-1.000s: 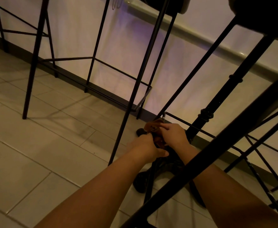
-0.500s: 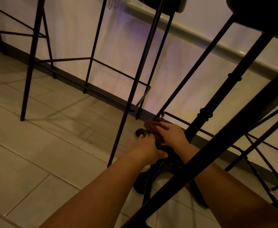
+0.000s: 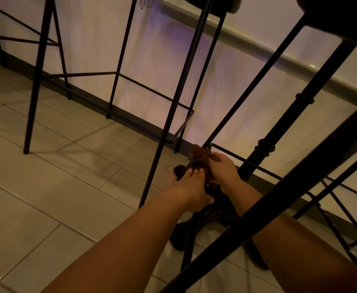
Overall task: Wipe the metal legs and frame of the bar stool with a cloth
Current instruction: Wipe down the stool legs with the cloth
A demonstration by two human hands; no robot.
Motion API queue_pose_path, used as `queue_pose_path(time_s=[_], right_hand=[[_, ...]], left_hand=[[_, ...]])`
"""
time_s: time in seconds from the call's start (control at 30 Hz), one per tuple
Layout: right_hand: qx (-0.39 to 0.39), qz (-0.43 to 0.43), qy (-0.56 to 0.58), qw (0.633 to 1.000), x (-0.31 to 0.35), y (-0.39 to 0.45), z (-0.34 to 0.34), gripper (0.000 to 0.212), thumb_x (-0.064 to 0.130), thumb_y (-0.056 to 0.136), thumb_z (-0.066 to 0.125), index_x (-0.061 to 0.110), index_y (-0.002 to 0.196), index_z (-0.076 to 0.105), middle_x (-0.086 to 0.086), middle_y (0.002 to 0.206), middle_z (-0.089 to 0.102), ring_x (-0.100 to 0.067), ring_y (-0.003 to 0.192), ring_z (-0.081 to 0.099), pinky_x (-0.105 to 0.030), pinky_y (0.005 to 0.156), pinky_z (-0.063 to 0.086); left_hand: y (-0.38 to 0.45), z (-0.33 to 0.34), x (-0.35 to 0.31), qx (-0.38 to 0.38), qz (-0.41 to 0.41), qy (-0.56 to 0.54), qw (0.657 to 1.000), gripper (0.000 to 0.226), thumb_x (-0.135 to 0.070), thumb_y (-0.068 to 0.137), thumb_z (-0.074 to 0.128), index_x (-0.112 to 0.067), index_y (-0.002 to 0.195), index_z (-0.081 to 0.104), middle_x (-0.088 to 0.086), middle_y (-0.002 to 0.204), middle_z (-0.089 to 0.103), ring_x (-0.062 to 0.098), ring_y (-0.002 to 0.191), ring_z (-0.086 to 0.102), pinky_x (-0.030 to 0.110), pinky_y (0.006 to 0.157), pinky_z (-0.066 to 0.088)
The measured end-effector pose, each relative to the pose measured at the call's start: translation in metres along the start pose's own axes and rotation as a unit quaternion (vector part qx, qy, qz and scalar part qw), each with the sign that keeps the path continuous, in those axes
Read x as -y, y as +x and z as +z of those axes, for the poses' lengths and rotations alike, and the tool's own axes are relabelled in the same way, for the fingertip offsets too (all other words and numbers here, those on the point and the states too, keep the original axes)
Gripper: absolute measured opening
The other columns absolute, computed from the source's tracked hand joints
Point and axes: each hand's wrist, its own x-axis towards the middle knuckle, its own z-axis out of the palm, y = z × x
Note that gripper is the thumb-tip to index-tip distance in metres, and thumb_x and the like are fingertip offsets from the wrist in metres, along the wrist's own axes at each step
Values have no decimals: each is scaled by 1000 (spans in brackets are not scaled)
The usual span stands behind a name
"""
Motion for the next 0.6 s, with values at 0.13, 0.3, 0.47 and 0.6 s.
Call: queue_pose_path(time_s=[0.13,0.3,0.47,0.6], right_hand=[[21,-45,-111,993,1,2,-3,25,21,96,55,17,119,65,0,84,66,-13,74,64,-24,60,57],[-23,-57,-200,978,7,16,2,28,22,99,49,18,123,63,-3,91,64,-14,74,61,-28,74,56],[-15,4,-57,998,3,15,0,28,14,97,51,13,124,62,-15,113,67,-24,93,65,-40,89,55],[-16,7,22,1000,-1,5,3,27,17,97,54,12,123,61,-15,114,67,-21,87,65,-37,84,57]], left_hand=[[2,-1,-1,6,3,9,1000,76,-40,97,41,-16,152,-7,2,161,-5,21,146,-13,59,111,-16],[0,2,-2,0,-11,-16,1000,85,-41,96,45,-14,149,-16,2,160,-13,21,146,-16,58,112,-15],[0,1,1,2,-10,-19,1000,84,-44,96,44,-16,150,-15,1,160,-14,21,145,-18,58,111,-16],[-1,0,1,24,-11,-9,1000,81,-47,98,39,-15,150,-13,2,160,-13,22,145,-18,57,110,-16]])
